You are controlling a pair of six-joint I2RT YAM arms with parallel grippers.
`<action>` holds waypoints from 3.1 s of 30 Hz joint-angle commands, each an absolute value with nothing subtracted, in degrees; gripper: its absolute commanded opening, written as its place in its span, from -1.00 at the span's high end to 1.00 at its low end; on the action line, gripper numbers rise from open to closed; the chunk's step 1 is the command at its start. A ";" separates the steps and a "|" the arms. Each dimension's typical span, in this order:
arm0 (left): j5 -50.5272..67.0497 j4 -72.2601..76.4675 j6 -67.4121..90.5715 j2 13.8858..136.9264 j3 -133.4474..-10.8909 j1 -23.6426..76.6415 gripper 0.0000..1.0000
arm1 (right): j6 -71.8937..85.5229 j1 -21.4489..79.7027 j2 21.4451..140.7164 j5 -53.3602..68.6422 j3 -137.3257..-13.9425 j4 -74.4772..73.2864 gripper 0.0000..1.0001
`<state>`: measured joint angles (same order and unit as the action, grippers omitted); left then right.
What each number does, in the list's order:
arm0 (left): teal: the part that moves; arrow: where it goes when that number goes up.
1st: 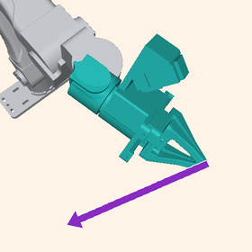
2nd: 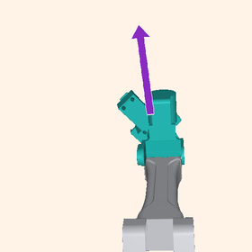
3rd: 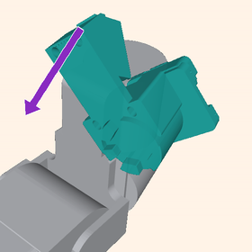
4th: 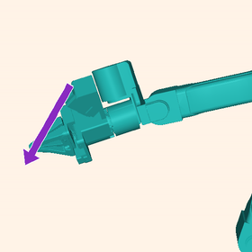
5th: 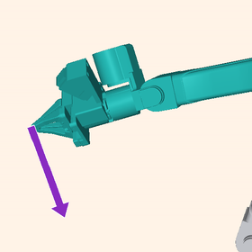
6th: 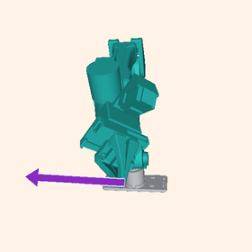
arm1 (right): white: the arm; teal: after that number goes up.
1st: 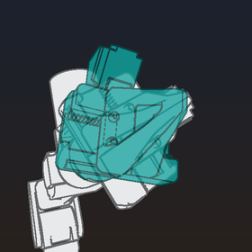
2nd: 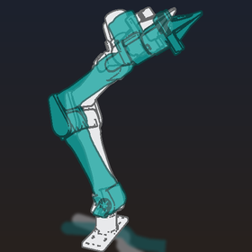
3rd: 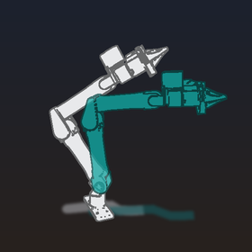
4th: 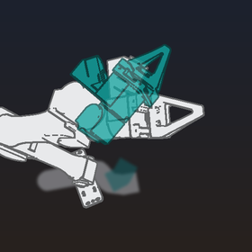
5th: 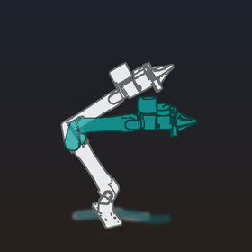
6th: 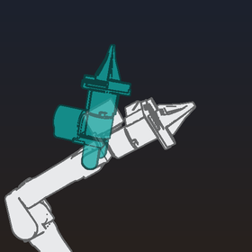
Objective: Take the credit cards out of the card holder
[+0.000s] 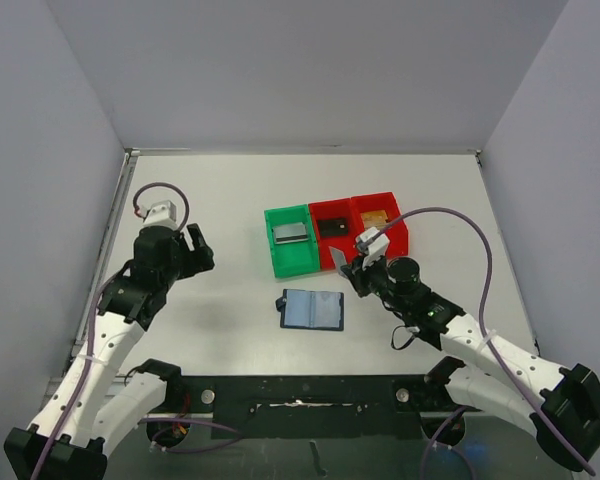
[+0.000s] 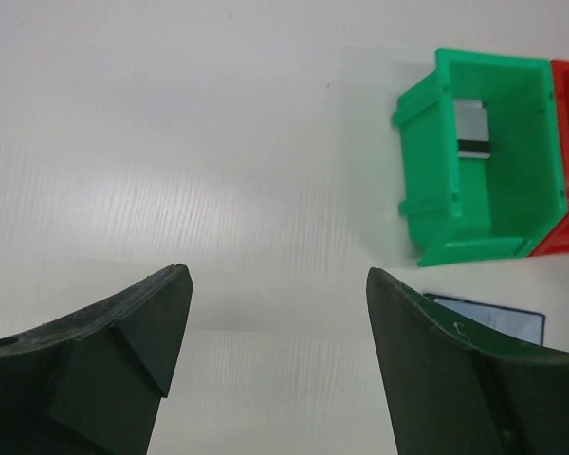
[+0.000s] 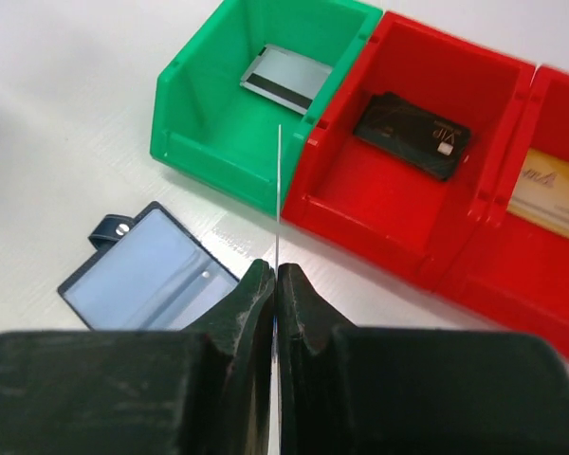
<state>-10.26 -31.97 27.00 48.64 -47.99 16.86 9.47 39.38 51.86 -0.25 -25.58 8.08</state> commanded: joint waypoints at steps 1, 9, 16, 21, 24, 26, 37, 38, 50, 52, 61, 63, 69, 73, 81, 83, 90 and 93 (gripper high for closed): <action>-12.36 -29.32 24.98 45.59 -42.98 16.60 -0.50 | -3.37 39.87 54.02 0.02 -31.22 11.63 1.00; -9.73 -27.88 23.25 46.61 -43.65 16.25 -0.51 | -15.73 41.91 70.11 0.05 -45.36 8.69 1.00; -10.86 -29.12 23.55 44.94 -44.17 15.93 -0.51 | -28.75 43.65 84.67 -2.27 -58.01 3.78 1.00; -11.49 -28.87 23.94 41.99 -43.40 15.88 -0.52 | -34.94 43.86 91.16 -0.54 -63.31 2.27 1.00; -11.69 -28.87 24.16 41.13 -43.16 15.84 -0.52 | -37.48 43.86 94.26 0.57 -65.48 1.26 1.00; -11.75 -28.98 24.17 40.98 -43.09 15.80 -0.52 | -38.83 43.86 96.07 0.36 -66.32 1.25 1.00; -11.21 -29.01 24.17 41.23 -43.08 15.68 -0.52 | -45.56 44.04 105.02 -3.34 -71.63 1.85 1.00; -11.27 -28.95 24.17 41.17 -43.07 15.68 -0.52 | -46.14 44.08 105.83 -4.01 -72.11 2.07 1.00; -10.97 -28.97 24.17 41.07 -42.90 15.49 -0.52 | -51.54 44.81 113.46 -8.25 -77.87 2.34 0.95; -10.98 -29.00 24.17 41.11 -42.90 15.50 -0.52 | -52.03 44.82 114.11 -8.82 -78.17 3.04 0.92; -11.03 -28.91 24.17 40.94 -42.90 15.42 -0.52 | -53.10 44.56 115.95 -8.44 -78.09 3.60 0.85; -10.88 -28.87 24.17 40.97 -42.89 15.46 -0.52 | -53.29 44.54 116.05 -8.17 -77.90 3.57 0.82; -10.81 -28.87 24.08 41.02 -42.81 15.39 -0.52 | -52.76 44.34 115.49 -6.81 -76.98 3.04 0.68; -10.73 -28.87 24.08 41.10 -42.82 15.43 -0.52 | -50.83 43.71 114.17 -4.80 -76.47 2.67 0.48; -11.06 -29.16 24.61 41.46 -42.89 15.46 -0.52 | -48.46 42.22 112.39 -1.07 -75.59 2.07 0.27; -11.18 -29.18 24.74 41.42 -42.89 15.42 -0.52 | -47.73 42.03 112.65 -1.21 -76.20 1.54 0.27; -10.99 -29.27 24.79 41.25 -43.04 15.40 -0.52 | -44.39 41.61 112.11 -0.62 -76.45 1.37 0.30; -11.07 -29.27 24.79 41.01 -42.98 15.42 -0.52 | -43.40 41.55 111.62 -0.42 -76.30 1.32 0.30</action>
